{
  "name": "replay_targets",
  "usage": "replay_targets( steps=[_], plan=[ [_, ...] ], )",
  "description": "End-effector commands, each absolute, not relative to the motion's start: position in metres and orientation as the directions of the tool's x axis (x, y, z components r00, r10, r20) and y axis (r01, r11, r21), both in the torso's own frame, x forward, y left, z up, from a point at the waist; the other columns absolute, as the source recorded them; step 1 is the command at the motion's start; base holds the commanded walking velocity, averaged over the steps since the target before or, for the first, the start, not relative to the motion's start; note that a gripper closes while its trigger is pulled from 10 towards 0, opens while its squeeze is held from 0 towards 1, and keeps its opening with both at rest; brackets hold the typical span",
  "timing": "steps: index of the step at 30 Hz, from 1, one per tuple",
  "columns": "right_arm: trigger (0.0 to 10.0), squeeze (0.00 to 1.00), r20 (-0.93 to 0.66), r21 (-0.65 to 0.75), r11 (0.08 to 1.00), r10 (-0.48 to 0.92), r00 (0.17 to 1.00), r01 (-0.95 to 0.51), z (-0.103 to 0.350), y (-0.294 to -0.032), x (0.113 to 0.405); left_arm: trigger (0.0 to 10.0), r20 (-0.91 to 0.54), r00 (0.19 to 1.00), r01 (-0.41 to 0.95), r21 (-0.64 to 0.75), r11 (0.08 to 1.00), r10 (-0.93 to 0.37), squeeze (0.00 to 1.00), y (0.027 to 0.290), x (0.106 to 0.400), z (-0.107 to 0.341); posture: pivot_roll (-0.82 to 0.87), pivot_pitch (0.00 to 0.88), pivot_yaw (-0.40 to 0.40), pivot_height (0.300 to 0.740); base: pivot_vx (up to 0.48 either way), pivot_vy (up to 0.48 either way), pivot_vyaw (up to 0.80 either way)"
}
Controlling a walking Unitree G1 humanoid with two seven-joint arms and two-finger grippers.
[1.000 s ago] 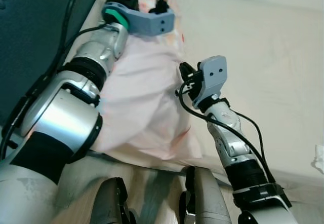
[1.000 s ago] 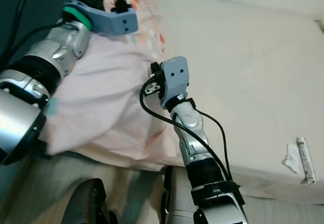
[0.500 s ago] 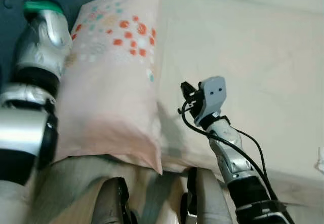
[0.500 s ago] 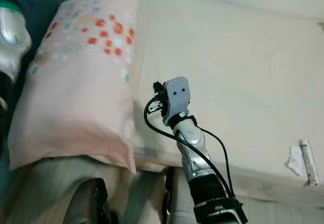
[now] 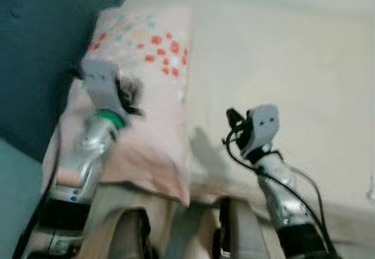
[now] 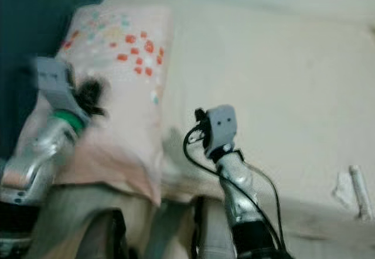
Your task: Clean up the room
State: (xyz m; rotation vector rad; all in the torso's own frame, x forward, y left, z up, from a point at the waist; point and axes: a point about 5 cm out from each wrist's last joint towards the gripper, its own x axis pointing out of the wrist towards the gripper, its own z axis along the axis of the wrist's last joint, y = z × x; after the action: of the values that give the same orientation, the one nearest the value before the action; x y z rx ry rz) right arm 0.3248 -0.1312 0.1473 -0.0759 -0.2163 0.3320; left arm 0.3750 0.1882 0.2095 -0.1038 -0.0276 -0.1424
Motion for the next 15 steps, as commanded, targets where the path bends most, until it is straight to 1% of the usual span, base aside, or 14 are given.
replay_targets(
  steps=[1, 2, 3, 4, 5, 6, 9, 12, 13, 14, 15],
  plan=[
    [10.0, 0.0, 0.172, -0.103, 0.948, 0.316, 0.933, -0.302, 0.137, -0.138, 0.319, 10.0, 0.101, 0.994, 0.05, -0.127, 0.991, -0.037, 1.0, 0.241, 0.369, 0.212, 0.04, 0.185, 0.06, 0.585, 0.0, 0.0, 0.0],
    [10.0, 0.0, 0.171, -0.104, 0.946, 0.321, 0.932, -0.307, 0.136, -0.137, 0.319, 10.0, 0.142, 0.978, 0.166, -0.073, 0.983, -0.154, 1.0, 0.229, 0.351, 0.217, 0.04, 0.183, 0.061, 0.585, 0.0, 0.0, 0.0],
    [10.0, 0.0, 0.171, -0.106, 0.945, 0.325, 0.93, -0.31, 0.136, -0.136, 0.32, 10.0, 0.141, 0.939, 0.315, 0.0, 0.949, -0.312, 1.0, 0.204, 0.326, 0.218, 0.04, 0.182, 0.061, 0.585, 0.0, 0.0, 0.0],
    [10.0, 0.0, 0.171, -0.106, 0.945, 0.325, 0.93, -0.31, 0.136, -0.136, 0.32, 10.0, 0.141, 0.939, 0.315, 0.0, 0.949, -0.312, 1.0, 0.204, 0.326, 0.218, 0.04, 0.182, 0.061, 0.585, 0.0, 0.0, 0.0],
    [10.0, 0.0, 0.182, -0.105, 0.943, 0.33, 0.926, -0.316, 0.138, -0.134, 0.321, 10.0, 0.127, 0.901, 0.402, 0.113, 0.908, -0.415, 0.0, 0.177, 0.301, 0.216, 0.04, 0.181, 0.061, 0.585, 0.0, 0.0, 0.0],
    [10.0, 0.0, 0.191, -0.105, 0.942, 0.333, 0.923, -0.318, 0.139, -0.133, 0.321, 10.0, 0.121, 0.896, 0.398, 0.207, 0.893, -0.428, 0.0, 0.177, 0.303, 0.213, 0.04, 0.18, 0.06, 0.585, 0.0, 0.0, 0.0],
    [10.0, 0.0, 0.224, -0.103, 0.939, 0.343, 0.912, -0.328, 0.146, -0.129, 0.322, 10.0, 0.13, 0.922, 0.324, 0.261, 0.909, -0.366, 0.0, 0.174, 0.315, 0.205, 0.03, 0.179, 0.062, 0.585, 0.0, 0.0, 0.0],
    [10.0, 0.0, 0.249, -0.102, 0.937, 0.35, 0.903, -0.334, 0.153, -0.127, 0.322, 10.0, 0.116, 0.944, 0.277, 0.235, 0.932, -0.31, 0.0, 0.167, 0.317, 0.205, 0.02, 0.176, 0.062, 0.585, 0.0, 0.0, 0.0],
    [10.0, 0.0, 0.249, -0.102, 0.937, 0.35, 0.903, -0.334, 0.153, -0.127, 0.322, 10.0, 0.116, 0.944, 0.277, 0.235, 0.932, -0.31, 0.0, 0.167, 0.317, 0.205, 0.02, 0.176, 0.062, 0.585, 0.0, 0.0, 0.0],
    [10.0, 0.0, 0.274, -0.092, 0.942, 0.336, 0.901, -0.323, 0.158, -0.128, 0.322, 10.0, 0.129, 0.951, 0.248, 0.223, 0.943, -0.281, 0.0, 0.162, 0.324, 0.205, 0.02, 0.173, 0.065, 0.585, 0.0, 0.0, 0.0],
    [10.0, 0.0, 0.274, -0.092, 0.942, 0.336, 0.901, -0.323, 0.158, -0.128, 0.322, 10.0, 0.129, 0.951, 0.248, 0.223, 0.943, -0.281, 0.0, 0.162, 0.324, 0.205, 0.02, 0.173, 0.065, 0.585, 0.0, 0.0, 0.0]
  ],
)
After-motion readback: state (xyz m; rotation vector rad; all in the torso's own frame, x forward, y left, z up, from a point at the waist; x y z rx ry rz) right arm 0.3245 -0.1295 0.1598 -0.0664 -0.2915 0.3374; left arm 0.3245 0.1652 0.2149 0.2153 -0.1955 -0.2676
